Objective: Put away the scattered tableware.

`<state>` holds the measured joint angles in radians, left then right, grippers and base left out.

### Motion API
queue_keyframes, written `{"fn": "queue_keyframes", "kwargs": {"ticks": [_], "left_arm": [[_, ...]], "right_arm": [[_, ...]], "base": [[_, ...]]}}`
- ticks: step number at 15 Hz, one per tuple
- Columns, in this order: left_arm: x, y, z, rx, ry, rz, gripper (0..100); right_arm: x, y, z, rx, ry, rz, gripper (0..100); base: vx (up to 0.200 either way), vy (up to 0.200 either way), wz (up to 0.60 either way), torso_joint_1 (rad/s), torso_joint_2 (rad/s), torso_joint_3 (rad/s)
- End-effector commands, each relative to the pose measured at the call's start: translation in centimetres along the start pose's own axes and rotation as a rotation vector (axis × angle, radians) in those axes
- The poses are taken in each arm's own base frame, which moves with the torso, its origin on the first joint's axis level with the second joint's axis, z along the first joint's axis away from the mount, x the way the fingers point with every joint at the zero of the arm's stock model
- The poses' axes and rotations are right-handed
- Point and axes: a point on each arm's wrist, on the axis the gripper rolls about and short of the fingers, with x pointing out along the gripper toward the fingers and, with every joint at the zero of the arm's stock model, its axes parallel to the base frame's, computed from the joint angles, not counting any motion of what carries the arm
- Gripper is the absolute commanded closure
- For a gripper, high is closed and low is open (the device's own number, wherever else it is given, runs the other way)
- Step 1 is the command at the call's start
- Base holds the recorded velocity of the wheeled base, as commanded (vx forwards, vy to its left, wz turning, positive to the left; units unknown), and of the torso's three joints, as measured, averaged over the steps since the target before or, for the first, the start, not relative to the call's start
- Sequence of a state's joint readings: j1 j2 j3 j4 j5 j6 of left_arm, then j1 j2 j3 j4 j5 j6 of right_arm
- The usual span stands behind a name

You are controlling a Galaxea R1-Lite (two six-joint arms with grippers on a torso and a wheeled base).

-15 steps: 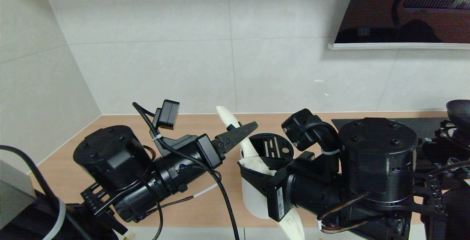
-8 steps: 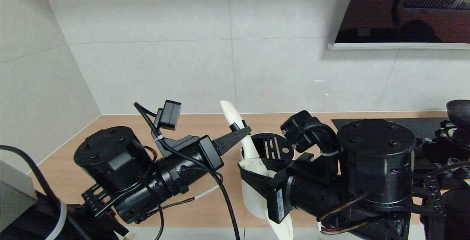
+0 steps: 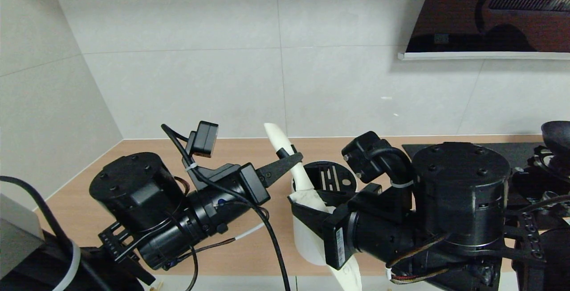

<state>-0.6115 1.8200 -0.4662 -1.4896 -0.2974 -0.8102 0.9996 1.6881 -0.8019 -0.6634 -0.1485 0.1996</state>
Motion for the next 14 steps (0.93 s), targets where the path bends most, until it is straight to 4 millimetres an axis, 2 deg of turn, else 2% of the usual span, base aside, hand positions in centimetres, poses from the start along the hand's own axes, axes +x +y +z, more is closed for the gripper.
{"fn": "queue_keyframes", "kwargs": {"ticks": [1, 3, 4, 8, 12, 14], "left_arm": [[-0.1, -0.2, 0.2, 0.001, -0.004, -0.005, 100], [0.0, -0.4, 0.0, 0.003, 0.000, -0.010, 100], [-0.1, -0.4, 0.1, 0.004, -0.003, -0.013, 100], [-0.2, -0.7, 0.3, 0.009, -0.008, -0.016, 100], [-0.4, -1.5, 1.2, 0.028, -0.028, -0.010, 100], [-0.3, -2.1, 3.1, 0.070, -0.107, 0.081, 100]], "right_arm": [[-0.1, 0.0, 0.1, 0.001, -0.004, -0.001, 100], [-0.1, -0.1, 0.1, 0.001, -0.005, -0.002, 100], [-0.1, -0.1, 0.1, 0.001, -0.004, -0.004, 0], [-0.2, -0.2, 0.2, 0.003, -0.010, -0.012, 0], [-1.9, -2.7, 2.9, 0.028, -0.106, -0.077, 0], [-2.1, -4.0, 3.7, 0.038, -0.132, -0.123, 0]], "base": [[0.000, 0.000, 0.00, 0.000, 0.00, 0.000], [0.000, 0.000, 0.00, 0.000, 0.00, 0.000], [0.000, 0.000, 0.00, 0.000, 0.00, 0.000], [0.000, 0.000, 0.00, 0.000, 0.00, 0.000], [0.000, 0.000, 0.00, 0.000, 0.00, 0.000], [0.000, 0.000, 0.00, 0.000, 0.00, 0.000]]}}
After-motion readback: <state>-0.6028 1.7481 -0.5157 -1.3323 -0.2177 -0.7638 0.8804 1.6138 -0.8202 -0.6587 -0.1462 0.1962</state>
